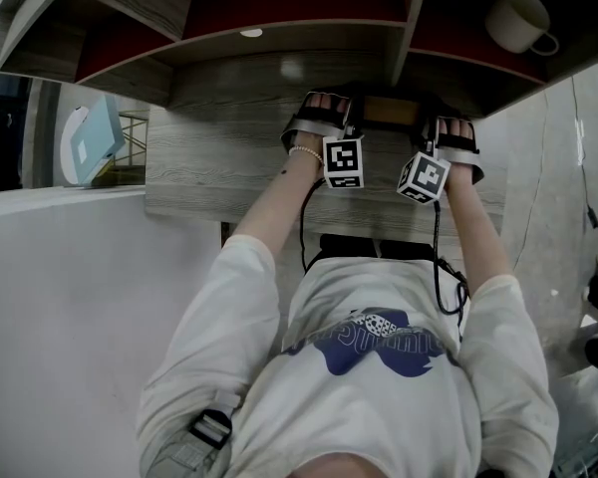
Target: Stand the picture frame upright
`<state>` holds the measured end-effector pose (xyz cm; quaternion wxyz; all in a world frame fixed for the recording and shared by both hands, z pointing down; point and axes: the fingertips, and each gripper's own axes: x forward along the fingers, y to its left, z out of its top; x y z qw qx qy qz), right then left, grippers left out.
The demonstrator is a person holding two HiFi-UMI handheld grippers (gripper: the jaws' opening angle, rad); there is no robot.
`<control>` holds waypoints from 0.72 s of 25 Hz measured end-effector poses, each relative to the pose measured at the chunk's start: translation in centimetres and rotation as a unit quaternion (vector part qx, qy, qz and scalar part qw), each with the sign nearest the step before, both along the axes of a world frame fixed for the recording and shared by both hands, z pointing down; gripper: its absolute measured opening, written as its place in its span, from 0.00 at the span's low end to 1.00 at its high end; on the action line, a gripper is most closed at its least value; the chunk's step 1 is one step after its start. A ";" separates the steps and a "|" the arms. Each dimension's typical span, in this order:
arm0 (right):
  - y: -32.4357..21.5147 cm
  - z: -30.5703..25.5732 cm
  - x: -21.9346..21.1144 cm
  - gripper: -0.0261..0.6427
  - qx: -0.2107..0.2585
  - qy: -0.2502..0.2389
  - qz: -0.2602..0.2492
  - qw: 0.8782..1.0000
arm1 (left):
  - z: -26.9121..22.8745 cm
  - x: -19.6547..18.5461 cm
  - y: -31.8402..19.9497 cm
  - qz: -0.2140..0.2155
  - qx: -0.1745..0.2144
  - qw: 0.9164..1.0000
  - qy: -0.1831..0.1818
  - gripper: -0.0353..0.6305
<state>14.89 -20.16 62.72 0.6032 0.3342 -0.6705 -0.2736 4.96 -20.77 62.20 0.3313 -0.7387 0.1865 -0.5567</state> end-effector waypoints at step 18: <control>0.1 -0.6 -0.3 0.72 0.010 -0.008 -0.007 1.000 | 0.2 -0.5 0.0 0.000 0.000 1.000 -0.002 0.75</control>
